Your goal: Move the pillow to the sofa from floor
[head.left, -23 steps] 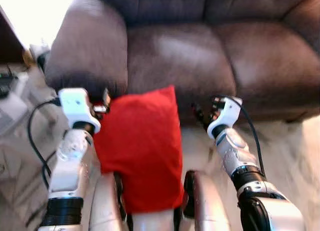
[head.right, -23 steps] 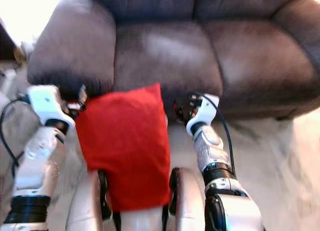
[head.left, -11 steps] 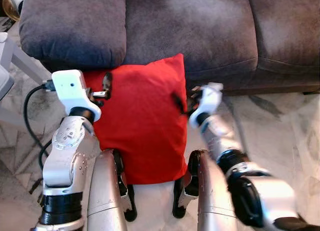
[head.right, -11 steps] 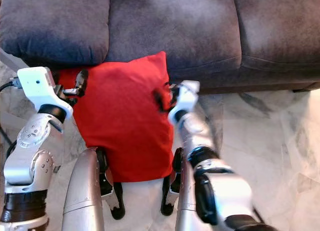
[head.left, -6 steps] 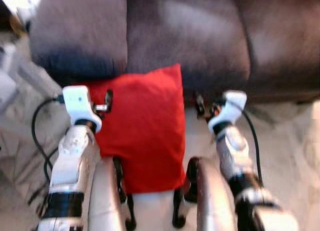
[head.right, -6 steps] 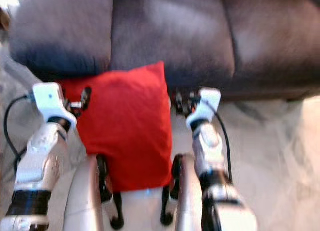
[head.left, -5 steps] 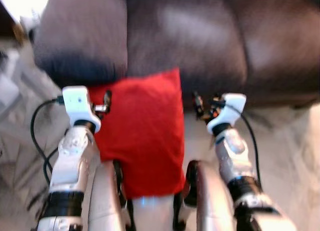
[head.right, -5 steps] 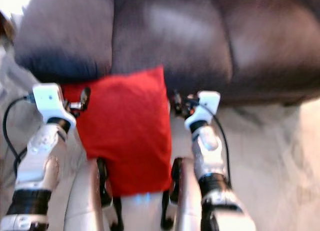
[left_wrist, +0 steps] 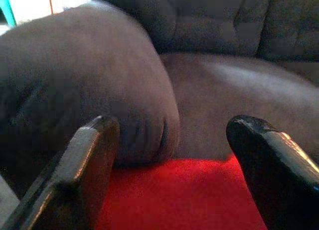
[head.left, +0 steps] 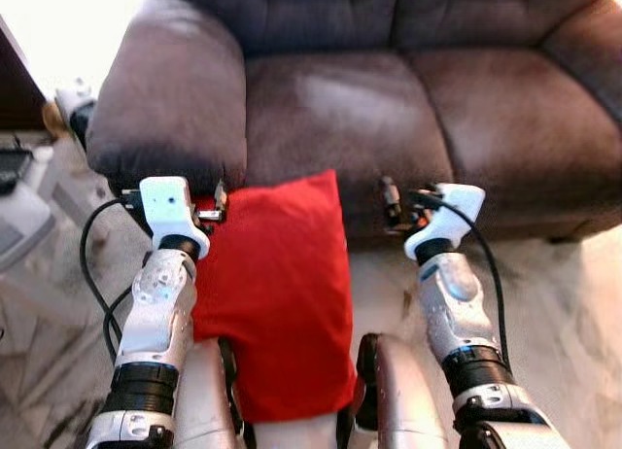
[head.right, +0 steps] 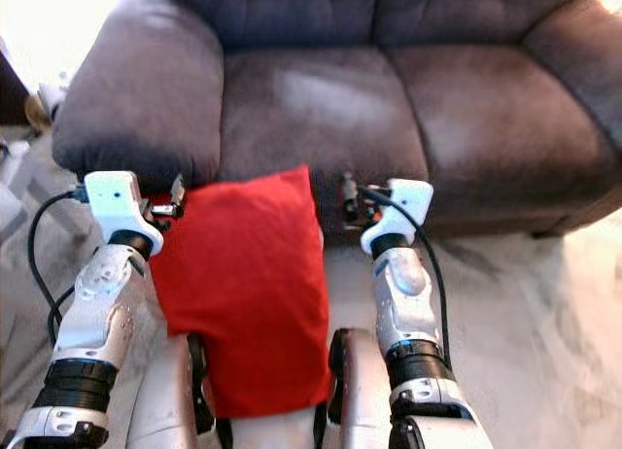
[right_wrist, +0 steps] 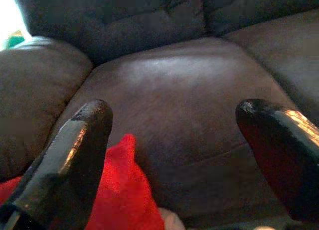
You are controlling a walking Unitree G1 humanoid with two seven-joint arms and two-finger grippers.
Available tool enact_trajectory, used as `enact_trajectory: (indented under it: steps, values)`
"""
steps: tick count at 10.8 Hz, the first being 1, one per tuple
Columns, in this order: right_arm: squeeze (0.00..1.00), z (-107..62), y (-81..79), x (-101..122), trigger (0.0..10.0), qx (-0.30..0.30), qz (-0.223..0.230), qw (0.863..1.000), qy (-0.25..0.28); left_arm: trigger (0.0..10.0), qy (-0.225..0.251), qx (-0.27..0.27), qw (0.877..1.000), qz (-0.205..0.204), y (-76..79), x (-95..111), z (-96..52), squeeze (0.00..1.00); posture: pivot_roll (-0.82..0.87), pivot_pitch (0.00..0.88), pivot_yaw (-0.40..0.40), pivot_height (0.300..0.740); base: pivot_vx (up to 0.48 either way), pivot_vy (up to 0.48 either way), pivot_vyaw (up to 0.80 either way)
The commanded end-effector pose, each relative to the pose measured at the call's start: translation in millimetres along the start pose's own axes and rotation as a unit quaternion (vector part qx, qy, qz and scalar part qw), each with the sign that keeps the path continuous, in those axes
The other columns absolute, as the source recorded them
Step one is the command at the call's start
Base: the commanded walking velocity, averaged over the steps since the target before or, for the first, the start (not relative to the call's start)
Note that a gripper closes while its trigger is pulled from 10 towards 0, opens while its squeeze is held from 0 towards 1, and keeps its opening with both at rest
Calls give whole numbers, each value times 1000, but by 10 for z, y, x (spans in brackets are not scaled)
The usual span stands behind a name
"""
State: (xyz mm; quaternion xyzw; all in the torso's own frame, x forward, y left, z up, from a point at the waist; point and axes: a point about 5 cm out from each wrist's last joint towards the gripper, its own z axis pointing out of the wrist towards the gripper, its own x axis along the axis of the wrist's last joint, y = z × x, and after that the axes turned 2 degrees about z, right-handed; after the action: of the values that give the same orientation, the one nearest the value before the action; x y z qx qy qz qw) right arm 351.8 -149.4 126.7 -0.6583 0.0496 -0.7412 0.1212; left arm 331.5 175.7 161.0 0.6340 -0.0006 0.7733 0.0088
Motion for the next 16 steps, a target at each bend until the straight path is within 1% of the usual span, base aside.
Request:
enact_trajectory:
  steps: [1,2,3,5,7,9,12,13,16]
  values:
    - [0,-8,26,56,10000,-2,-17,1000,9,10000,2,-6,1000,19,10,-6,14,0,96,62,-56,545,0,0,0]
    - [0,-20,20,101,10000,-7,-9,1000,29,10000,6,-7,1000,21,10,-6,20,0,96,58,-57,550,0,0,0]
    - [0,-19,11,103,10000,-10,-5,999,31,10000,8,-6,1000,22,6,-4,30,0,94,52,-58,570,0,0,0]
    - [0,-13,-24,85,10000,-9,-1,1000,29,10000,16,-10,999,31,23,13,50,0,98,40,-58,610,0,0,0]
    - [0,-11,-39,88,10000,-9,-2,1000,28,10000,20,-10,999,31,24,10,61,0,97,29,-56,640,0,0,0]
    - [0,-19,-49,76,10000,-8,-1,1000,26,10000,23,-12,999,30,44,8,68,0,96,15,-54,680,0,0,0]
    - [0,-27,-66,50,10000,-6,0,1000,22,10000,27,-13,999,29,50,10,70,0,98,12,-57,730,0,0,0]
    - [0,-24,-78,48,10000,-4,1,1000,21,10000,27,-14,999,29,56,7,70,0,99,14,-58,740,0,0,0]
    - [0,-25,-58,44,10000,-7,0,1000,17,10000,26,-15,999,27,66,5,73,0,97,32,-60,740,0,0,0]
